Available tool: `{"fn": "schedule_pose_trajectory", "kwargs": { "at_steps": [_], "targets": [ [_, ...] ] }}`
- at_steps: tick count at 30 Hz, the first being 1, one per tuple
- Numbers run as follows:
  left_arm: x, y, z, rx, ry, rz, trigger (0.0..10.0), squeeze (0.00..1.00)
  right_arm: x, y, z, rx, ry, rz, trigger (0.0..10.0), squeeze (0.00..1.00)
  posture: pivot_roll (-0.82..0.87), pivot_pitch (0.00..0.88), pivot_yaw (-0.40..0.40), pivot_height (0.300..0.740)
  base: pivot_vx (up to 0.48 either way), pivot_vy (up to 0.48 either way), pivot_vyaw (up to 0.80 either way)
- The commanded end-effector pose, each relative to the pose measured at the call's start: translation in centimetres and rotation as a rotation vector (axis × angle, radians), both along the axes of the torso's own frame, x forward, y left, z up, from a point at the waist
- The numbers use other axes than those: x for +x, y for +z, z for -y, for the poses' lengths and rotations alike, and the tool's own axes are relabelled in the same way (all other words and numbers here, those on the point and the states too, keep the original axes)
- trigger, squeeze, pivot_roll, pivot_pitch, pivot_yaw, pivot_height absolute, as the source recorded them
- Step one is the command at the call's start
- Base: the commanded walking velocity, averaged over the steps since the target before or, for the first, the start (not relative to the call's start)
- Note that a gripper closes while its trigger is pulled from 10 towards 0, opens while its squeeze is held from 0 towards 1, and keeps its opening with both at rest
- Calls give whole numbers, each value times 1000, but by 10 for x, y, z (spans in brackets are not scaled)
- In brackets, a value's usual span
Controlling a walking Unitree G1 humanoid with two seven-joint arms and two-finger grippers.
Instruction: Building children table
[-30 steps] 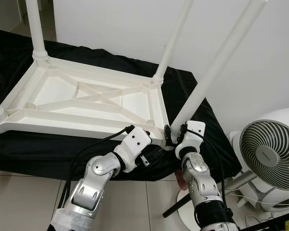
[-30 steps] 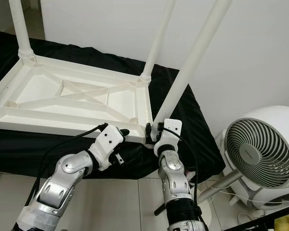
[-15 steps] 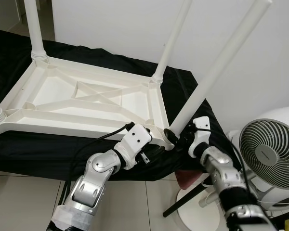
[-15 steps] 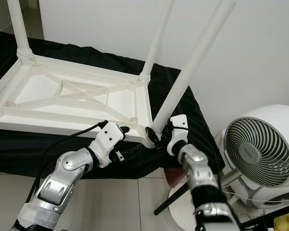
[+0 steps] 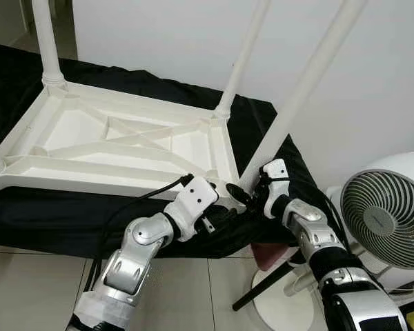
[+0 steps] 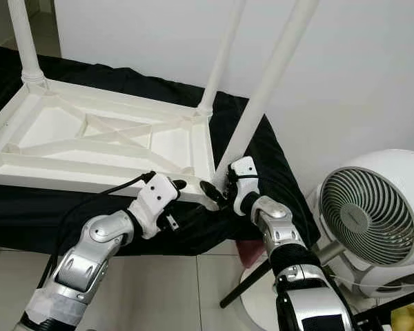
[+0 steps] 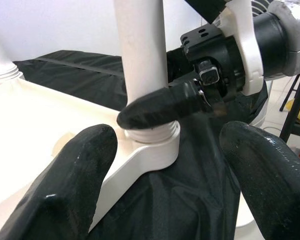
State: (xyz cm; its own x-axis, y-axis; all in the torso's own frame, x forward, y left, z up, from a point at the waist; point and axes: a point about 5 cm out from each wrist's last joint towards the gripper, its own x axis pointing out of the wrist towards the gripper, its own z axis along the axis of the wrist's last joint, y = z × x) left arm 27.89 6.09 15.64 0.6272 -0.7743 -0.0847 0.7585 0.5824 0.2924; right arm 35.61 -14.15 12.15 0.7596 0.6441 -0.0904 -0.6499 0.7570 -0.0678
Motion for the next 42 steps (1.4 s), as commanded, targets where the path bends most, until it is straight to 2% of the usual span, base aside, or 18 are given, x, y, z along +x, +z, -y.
{"fn": "schedule_pose_trajectory", "kwargs": {
  "at_steps": [1, 6, 7, 9, 10, 18, 20, 25, 27, 30, 31, 34, 35, 37, 42],
  "targets": [
    [2, 2, 4, -17, 36, 19, 10000, 0, -1, -4, 0, -31, 31, -11, 0, 0, 183, 0, -223, 740, 0, 0, 0],
    [2, 3, 5, -23, 34, 18, 10000, 0, -5, -9, 5, -20, 41, -28, 0, 0, 176, 0, -219, 740, 0, 0, 0],
    [2, 2, 5, -23, 33, 18, 10000, 0, -6, -11, 5, -11, 50, -35, 941, 0, 176, 0, -219, 740, 0, 0, 0],
    [3, 3, 5, -23, 32, 18, 10000, 0, -6, -11, 7, -9, 29, -32, 941, 0, 172, 0, -219, 740, 0, 0, 0],
    [3, 3, 5, -25, 31, 17, 10000, 0, -6, -12, 8, 6, 19, -33, 10000, 0, 165, 0, -217, 740, 0, 0, 0],
    [4, 1, 5, -22, 38, 13, 10000, 0, -6, -15, 17, -18, -146, -13, 10000, 0, 145, 0, -222, 740, 0, 0, 0],
    [3, 2, 5, -19, 31, 17, 10000, 0, -6, -18, 21, -3, -257, -40, 10000, 0, 139, 3, -223, 740, 0, 0, 0],
    [2, 2, 6, -9, 9, 18, 10000, 0, -11, -20, 22, 37, -386, -63, 10000, 0, 133, 16, -219, 740, 0, 0, 0],
    [2, 2, 6, -4, 0, 19, 10000, 0, -15, -21, 19, 42, -427, -54, 10000, 0, 129, 17, -213, 740, 0, 0, 0],
    [7, 5, 6, -1, -3, 23, 10000, 0, -26, -25, 6, 67, -609, -57, 10000, 0, 123, 9, -199, 740, 0, 0, 0],
    [7, 5, 6, -1, -3, 23, 10000, 0, -26, -25, 6, 67, -609, -57, 10000, 0, 123, 9, -199, 740, 0, 0, 0],
    [11, 9, 5, -14, 4, 27, 10000, 0, -33, -27, -9, 99, -752, -87, 10000, 0, 118, 8, -193, 740, 0, 0, 0],
    [11, 9, 5, -14, 4, 27, 10000, 0, -33, -27, -9, 99, -752, -87, 10000, 0, 118, 8, -193, 740, 0, 0, 0],
    [12, 9, 5, -14, 11, 30, 10000, 0, -35, -24, -21, 114, -761, -90, 10000, 0, 118, 8, -191, 740, 0, 0, 0],
    [11, 6, 4, -12, 15, 15, 10000, 0, -35, -15, -23, 152, -708, -50, 10000, 0, 114, 7, -187, 740, 0, 0, 0]
  ]
}}
